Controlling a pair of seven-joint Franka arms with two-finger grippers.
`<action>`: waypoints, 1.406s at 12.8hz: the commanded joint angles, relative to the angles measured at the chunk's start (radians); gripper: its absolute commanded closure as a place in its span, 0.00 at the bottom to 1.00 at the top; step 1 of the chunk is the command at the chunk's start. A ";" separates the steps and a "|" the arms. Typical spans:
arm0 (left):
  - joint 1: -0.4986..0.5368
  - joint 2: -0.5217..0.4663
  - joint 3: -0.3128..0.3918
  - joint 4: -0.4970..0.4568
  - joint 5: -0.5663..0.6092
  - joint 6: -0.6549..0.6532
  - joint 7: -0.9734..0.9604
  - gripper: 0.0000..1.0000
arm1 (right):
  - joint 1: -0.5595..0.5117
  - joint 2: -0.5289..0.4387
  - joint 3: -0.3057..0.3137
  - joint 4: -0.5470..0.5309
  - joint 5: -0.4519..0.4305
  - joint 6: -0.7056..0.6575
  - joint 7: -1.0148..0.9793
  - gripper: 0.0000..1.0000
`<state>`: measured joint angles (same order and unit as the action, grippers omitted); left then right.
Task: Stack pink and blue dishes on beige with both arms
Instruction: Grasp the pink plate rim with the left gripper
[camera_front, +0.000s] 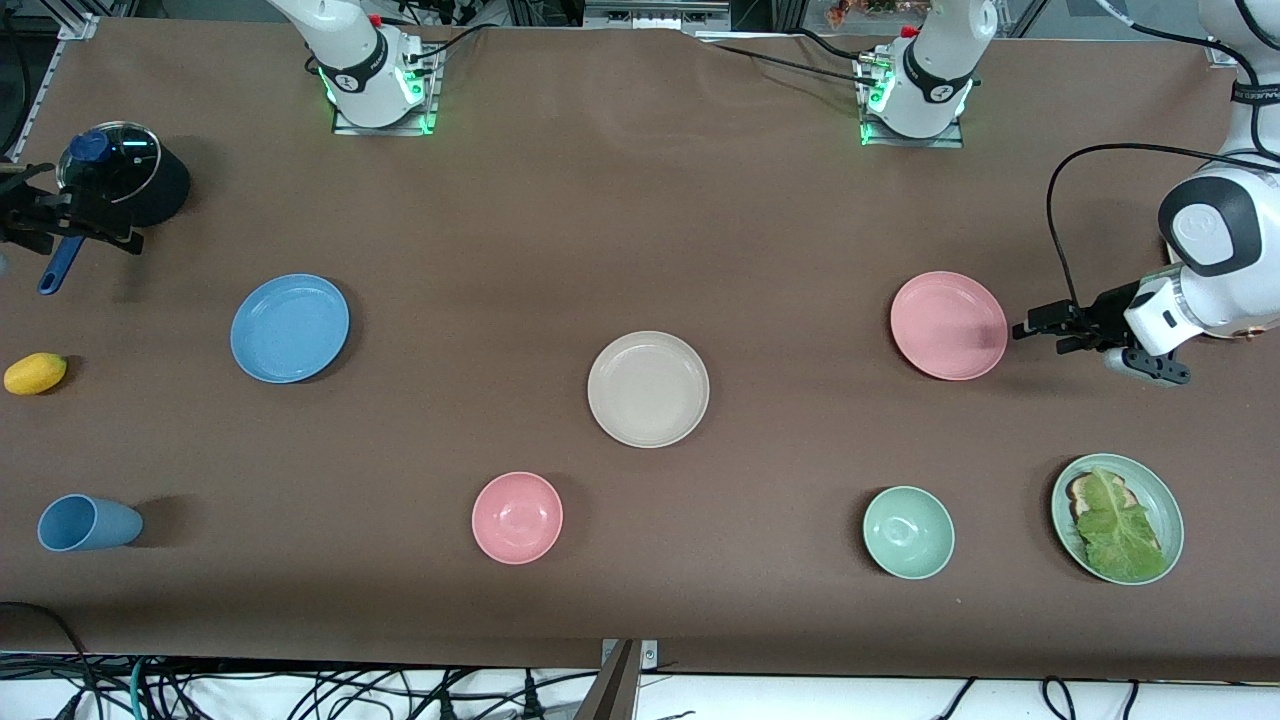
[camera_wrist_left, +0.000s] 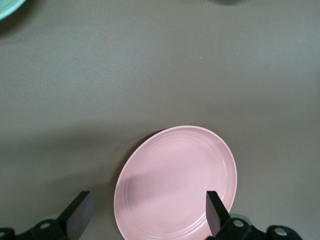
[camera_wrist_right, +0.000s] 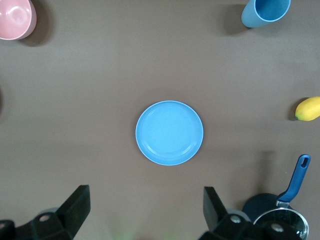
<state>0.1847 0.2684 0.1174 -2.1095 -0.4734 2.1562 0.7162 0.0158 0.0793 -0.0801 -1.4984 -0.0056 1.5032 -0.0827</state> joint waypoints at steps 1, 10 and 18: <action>0.028 0.031 0.002 -0.032 -0.095 0.043 0.136 0.00 | 0.001 -0.013 -0.001 -0.009 -0.002 -0.009 0.006 0.00; 0.058 0.112 0.002 -0.079 -0.244 0.114 0.325 0.00 | 0.001 -0.013 -0.001 -0.009 -0.002 -0.011 0.007 0.00; 0.070 0.133 0.047 -0.130 -0.326 0.116 0.376 0.00 | 0.001 -0.013 -0.003 -0.009 -0.001 -0.011 0.006 0.00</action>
<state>0.2577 0.3906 0.1634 -2.2282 -0.7416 2.2626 1.0513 0.0158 0.0794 -0.0801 -1.4988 -0.0056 1.4998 -0.0826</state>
